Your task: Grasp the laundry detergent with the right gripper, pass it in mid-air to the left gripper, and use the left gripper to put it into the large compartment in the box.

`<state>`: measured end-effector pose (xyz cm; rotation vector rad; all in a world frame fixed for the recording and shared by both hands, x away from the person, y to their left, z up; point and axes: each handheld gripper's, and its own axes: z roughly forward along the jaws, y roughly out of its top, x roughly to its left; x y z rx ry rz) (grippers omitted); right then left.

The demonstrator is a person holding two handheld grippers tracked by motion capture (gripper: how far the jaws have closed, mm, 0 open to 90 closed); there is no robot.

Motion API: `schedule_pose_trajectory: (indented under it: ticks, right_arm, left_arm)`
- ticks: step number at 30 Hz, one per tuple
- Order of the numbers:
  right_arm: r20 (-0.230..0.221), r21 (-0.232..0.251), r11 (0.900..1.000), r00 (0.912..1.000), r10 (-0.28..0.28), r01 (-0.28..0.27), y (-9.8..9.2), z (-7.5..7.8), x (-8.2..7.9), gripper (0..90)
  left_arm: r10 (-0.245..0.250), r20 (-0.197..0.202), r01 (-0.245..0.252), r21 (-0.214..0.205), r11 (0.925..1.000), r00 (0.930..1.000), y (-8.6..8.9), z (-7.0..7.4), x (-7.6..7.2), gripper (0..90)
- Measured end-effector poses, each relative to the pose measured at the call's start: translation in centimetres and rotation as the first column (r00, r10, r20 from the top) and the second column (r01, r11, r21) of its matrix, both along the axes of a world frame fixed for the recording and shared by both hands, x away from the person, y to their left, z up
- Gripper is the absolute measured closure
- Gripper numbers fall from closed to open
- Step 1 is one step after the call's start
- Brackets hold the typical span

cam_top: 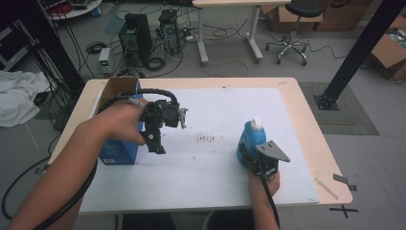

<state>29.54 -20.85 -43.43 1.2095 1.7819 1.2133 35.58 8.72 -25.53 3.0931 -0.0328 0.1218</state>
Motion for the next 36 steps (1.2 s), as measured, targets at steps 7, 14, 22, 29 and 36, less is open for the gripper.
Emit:
schedule_pose_trajectory:
  ticks: [7, 14, 22, 29, 36]
  right_arm:
    - [-0.034, 0.044, 0.9826, 0.9828, 0.182, -0.18, -1.6, 0.7, 0.6, 45.7]
    - [-0.018, 0.088, 0.9366, 0.9395, 0.342, -0.339, -3.5, 1.9, 1.2, 45.7]
    - [0.018, 0.06, 0.8627, 0.8647, 0.502, -0.502, -4.1, 4.1, 2.0, 45.6]
    - [0.01, -0.003, 0.7493, 0.7493, 0.662, -0.662, -3.1, 6.4, 2.9, 45.2]
    - [-0.024, -0.056, 0.6418, 0.6436, 0.765, -0.765, -1.4, 7.1, 3.5, 45.1]
  left_arm:
    - [-0.015, -0.002, 0.015, -0.002, 0.9999, 0.9999, -0.7, 0.4, 0.2, 0.1]
    - [-0.016, -0.003, 0.016, -0.002, 0.9999, 0.9999, -0.9, 0.6, 0.3, 0.1]
    - [-0.017, -0.004, 0.017, -0.012, 0.9998, 0.9999, -1.2, 1.0, 0.4, 0.1]
    - [-0.031, -0.01, 0.03, -0.02, 0.9993, 0.9995, -2.0, 1.5, 0.1, 0.1]
    - [-0.042, -0.012, 0.042, -0.021, 0.9989, 0.999, -2.6, 1.8, -0.3, 0.1]
